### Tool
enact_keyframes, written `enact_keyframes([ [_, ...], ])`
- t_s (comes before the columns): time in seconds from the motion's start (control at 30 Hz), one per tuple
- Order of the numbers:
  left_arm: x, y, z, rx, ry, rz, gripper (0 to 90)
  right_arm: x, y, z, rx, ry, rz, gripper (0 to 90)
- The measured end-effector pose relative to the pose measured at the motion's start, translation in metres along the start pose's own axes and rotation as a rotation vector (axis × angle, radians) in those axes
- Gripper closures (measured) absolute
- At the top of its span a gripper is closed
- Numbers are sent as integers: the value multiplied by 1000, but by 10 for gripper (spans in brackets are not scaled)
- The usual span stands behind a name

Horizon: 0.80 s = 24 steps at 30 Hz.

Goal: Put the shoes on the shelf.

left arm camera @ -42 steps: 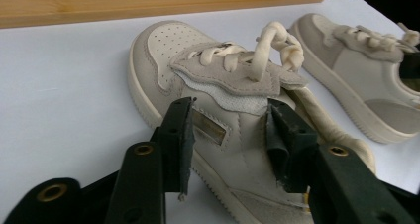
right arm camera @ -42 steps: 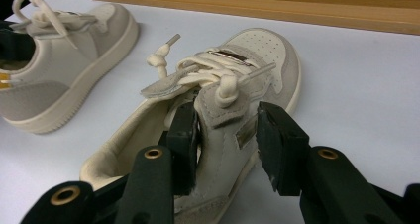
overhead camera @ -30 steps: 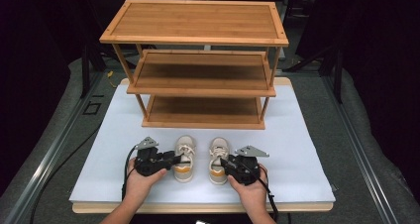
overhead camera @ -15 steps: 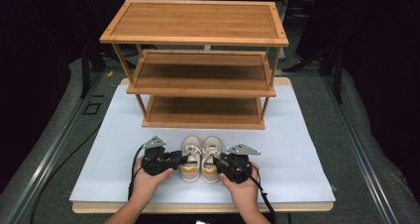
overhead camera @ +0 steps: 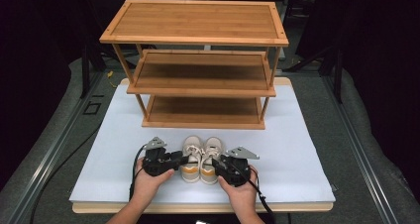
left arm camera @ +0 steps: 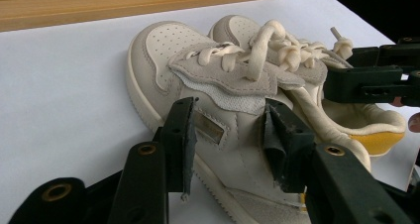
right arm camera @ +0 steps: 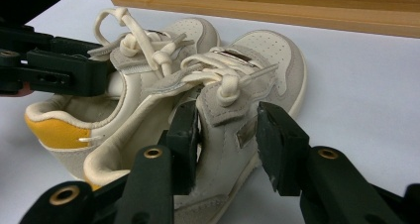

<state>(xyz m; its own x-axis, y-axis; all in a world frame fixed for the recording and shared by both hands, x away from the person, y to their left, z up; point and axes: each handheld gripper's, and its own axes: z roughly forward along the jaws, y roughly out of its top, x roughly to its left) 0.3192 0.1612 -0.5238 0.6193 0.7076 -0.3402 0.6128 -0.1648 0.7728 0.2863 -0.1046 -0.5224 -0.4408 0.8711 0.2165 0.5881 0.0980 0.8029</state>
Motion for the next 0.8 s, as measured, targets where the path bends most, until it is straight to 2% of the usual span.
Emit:
enact_keyframes([
  [0.2,1,-2,-4,-18,8,-10,523,-1,0,-7,-33,-7,-22,540],
  [0.37,1,-3,-9,-40,4,-24,494,-3,-1,-13,-45,-2,-6,517],
  [0.43,0,-5,-10,-49,10,-32,492,-2,-2,-14,-55,-9,0,503],
  [0.47,0,-6,-10,-53,16,-33,492,-1,-2,-15,-50,-1,-4,494],
  [0.57,-4,-9,-10,-67,26,-41,489,3,-3,-14,-71,-16,-22,462],
  [0.67,-7,-12,-8,-71,28,-31,488,5,-4,-12,-73,-5,0,450],
  [0.73,-8,-14,-8,-90,30,-41,496,5,-5,-9,-73,3,33,451],
  [0.8,-8,-15,-8,-103,30,-61,499,6,-6,-7,-76,-1,36,465],
])
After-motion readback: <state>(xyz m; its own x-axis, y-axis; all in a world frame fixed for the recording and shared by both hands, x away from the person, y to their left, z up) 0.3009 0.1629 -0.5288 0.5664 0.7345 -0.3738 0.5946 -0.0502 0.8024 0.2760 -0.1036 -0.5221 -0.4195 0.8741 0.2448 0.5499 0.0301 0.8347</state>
